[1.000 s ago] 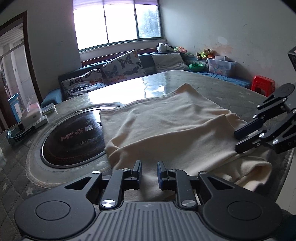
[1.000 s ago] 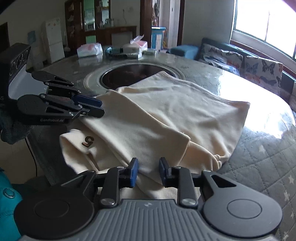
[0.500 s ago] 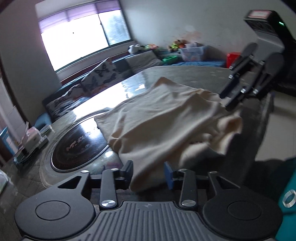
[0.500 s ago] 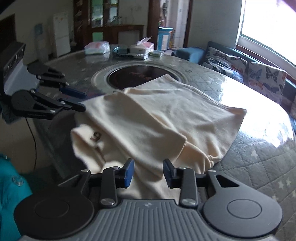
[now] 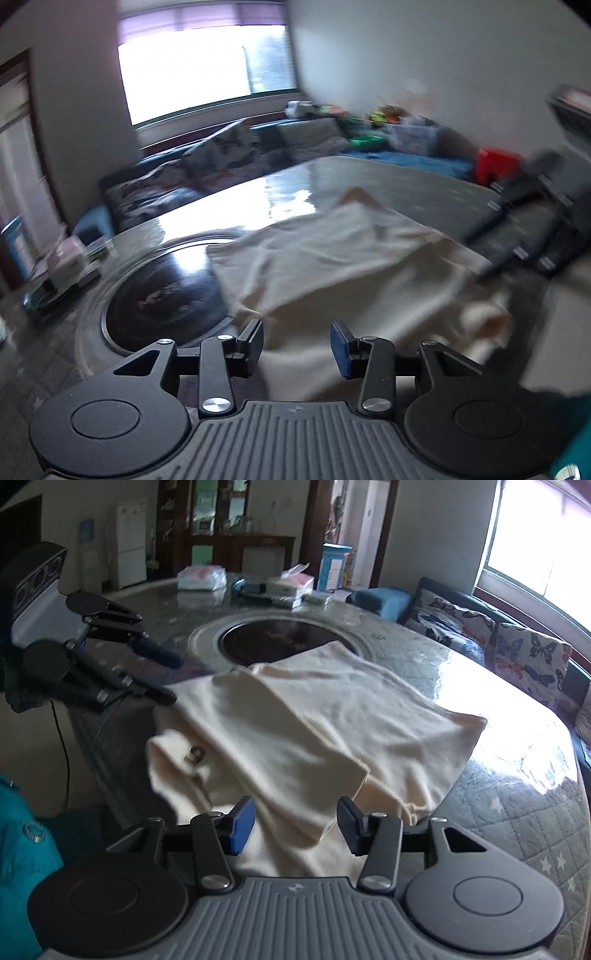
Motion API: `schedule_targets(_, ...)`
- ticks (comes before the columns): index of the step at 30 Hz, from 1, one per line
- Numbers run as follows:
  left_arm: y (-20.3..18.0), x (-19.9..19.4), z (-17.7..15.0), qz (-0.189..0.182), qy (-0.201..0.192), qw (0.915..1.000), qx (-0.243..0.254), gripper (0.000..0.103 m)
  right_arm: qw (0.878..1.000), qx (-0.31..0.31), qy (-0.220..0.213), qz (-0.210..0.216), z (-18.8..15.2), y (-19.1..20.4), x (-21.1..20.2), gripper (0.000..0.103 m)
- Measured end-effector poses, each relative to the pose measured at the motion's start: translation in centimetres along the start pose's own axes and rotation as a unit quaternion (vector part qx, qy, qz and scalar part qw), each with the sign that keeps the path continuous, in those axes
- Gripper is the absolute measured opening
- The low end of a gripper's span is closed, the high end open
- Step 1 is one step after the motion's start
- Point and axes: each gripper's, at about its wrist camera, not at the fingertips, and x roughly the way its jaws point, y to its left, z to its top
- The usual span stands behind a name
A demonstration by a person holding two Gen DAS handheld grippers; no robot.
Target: Fold clothes
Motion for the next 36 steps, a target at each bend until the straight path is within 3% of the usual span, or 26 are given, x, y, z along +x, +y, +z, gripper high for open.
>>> schedule_targets(4, 2.5, 3.8, 1.9, 0.055, 0.029, 0.9958, -0.067, 0.039, 1.000, 0.016, -0.003, 0.007, 0.3, -0.3, 1.2, 0.050)
schedule_targets(11, 5.0, 9.3, 4.8, 0.102, 0.060, 0.9888, -0.091, 0.036, 0.999, 0.026, 0.001, 0.027, 0.0, -0.3, 2.4, 0.050)
schedule_targets(23, 7.4, 17.5, 6.8, 0.097, 0.109, 0.9840, -0.102, 0.036, 0.998, 0.051, 0.005, 0.041, -0.7, -1.2, 3.3, 0.050)
schedule_targets(28, 7.5, 19.1, 7.0, 0.090, 0.106, 0.9858, -0.094, 0.012, 0.998, 0.053, 0.006, 0.046, -0.6, -1.5, 3.5, 0.050)
schedule_targets(36, 7.8, 20.2, 7.3, 0.116, 0.091, 0.9870, -0.065, 0.009, 0.997, 0.055, 0.008, 0.050, -0.7, -1.9, 3.6, 0.052)
